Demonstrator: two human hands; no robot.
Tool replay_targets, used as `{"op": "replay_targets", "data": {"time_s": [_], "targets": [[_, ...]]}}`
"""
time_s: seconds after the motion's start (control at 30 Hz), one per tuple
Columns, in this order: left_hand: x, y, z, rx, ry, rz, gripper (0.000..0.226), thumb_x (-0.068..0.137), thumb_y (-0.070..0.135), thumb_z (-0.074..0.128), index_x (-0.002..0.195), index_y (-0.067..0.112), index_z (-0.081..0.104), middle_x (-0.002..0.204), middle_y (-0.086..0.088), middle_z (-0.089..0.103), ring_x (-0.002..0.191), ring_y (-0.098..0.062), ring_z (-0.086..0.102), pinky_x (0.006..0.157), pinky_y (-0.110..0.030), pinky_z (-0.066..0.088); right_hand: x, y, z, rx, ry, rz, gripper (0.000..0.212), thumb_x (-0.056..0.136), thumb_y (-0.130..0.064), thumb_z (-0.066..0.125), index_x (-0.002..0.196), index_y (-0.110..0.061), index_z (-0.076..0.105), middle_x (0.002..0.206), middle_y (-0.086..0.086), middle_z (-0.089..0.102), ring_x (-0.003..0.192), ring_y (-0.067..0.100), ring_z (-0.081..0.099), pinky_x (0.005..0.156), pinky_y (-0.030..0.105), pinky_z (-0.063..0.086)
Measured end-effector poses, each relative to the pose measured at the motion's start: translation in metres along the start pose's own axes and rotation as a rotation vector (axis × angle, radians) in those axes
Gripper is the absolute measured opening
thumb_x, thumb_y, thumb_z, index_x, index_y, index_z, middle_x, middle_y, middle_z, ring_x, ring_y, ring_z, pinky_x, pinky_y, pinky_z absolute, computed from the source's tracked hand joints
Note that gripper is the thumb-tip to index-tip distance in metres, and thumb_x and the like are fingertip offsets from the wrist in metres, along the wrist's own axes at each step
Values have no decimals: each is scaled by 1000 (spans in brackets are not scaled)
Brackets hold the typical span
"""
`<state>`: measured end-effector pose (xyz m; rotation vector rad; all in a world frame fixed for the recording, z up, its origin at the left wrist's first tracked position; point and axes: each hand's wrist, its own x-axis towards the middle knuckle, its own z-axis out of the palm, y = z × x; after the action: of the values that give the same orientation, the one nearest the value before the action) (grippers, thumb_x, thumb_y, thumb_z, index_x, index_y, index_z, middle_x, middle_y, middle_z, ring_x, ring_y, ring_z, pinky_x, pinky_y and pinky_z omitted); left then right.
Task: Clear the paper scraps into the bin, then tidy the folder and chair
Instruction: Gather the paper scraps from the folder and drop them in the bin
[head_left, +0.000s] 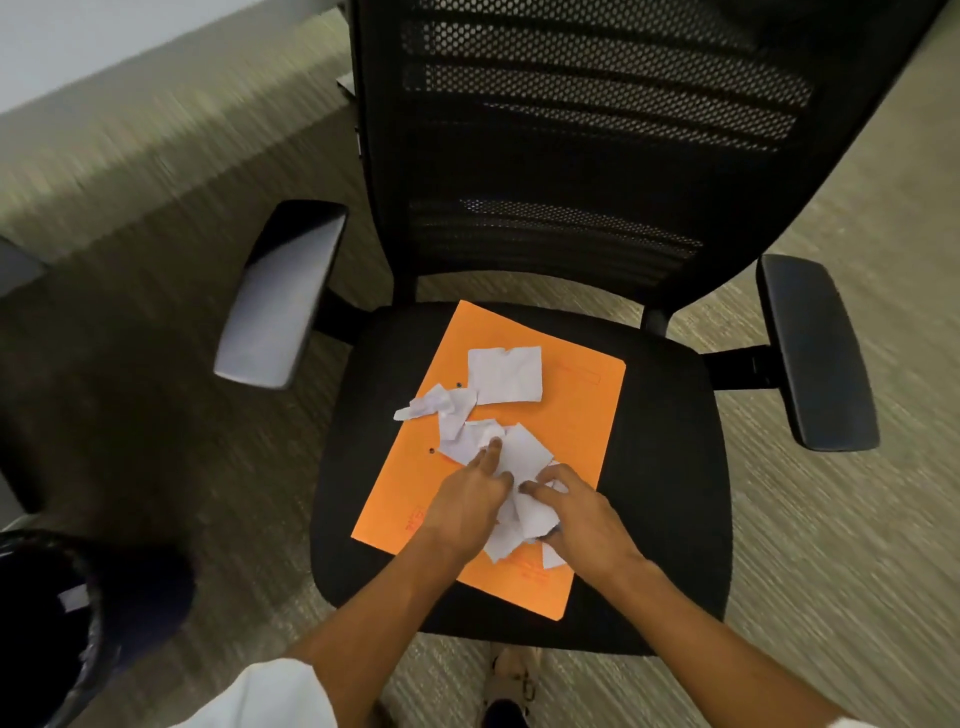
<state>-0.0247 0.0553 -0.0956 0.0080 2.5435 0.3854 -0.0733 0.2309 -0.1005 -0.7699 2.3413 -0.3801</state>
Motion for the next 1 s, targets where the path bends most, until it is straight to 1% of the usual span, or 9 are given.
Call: {"op": "replay_targets", "data": {"time_s": [0.13,0.23,0.4,0.47,0.53,0.63,0.77,0.87,1.0], "targets": [[-6,-1,1,-389,178,-63,38,91,3,58,128,9,65,148,-13,46,126,-37,54,101,-47,49,0,-1,-4,196,103,7,37,93,-4,67,127,-18,68,131,-2,57,117,14,54,98,11,42],[-10,4,-6,-650,401,-206,26,89,-6,56,110,2,70,113,-7,65,106,-22,59,81,-21,49,0,-7,-15,364,182,39,22,90,0,70,109,-10,76,118,4,65,107,13,58,91,5,44],[-16,-6,-23,-974,610,-315,33,80,-20,60,95,1,80,114,-17,74,102,-19,63,74,-9,44,-4,-11,-42,480,416,60,26,83,11,70,99,-7,79,105,7,73,95,11,64,81,1,42],[-20,-13,-26,-1100,593,-334,36,81,-19,60,98,6,80,122,-10,71,115,-18,61,86,-24,52,-6,-10,-53,612,392,137,29,87,4,70,98,-20,79,103,-6,73,94,2,65,78,6,47],[-26,-16,-29,-1247,565,-346,40,81,-19,60,98,12,80,117,-1,72,113,-15,63,90,-36,57,-8,-11,-60,864,358,204,24,89,-7,74,94,-29,79,100,-8,77,95,10,72,77,20,55],[-34,-15,-27,-1473,562,-397,44,84,-16,58,88,23,79,108,7,73,105,-15,67,90,-41,60,-14,-17,-67,1275,351,226,16,84,-21,76,100,-22,80,107,5,78,101,21,74,76,31,59],[-36,-8,-20,-1790,542,-440,26,87,-8,62,86,8,82,115,0,74,107,-12,69,84,-36,60,-16,-27,-61,1590,299,223,28,78,-24,76,104,-14,78,112,13,75,98,24,74,72,31,62],[-41,2,-22,-1965,520,-364,19,70,4,65,77,11,82,105,3,79,82,-5,73,57,-18,53,-9,-45,-44,1500,308,228,23,75,-21,78,97,-16,81,127,10,69,115,23,68,93,41,58],[-39,12,-20,-1985,511,-356,24,81,14,61,91,3,80,100,-18,77,93,-34,71,65,-30,53,0,-60,-29,1120,341,184,15,83,-17,80,93,-27,80,117,-11,72,112,5,65,88,23,54]]}}
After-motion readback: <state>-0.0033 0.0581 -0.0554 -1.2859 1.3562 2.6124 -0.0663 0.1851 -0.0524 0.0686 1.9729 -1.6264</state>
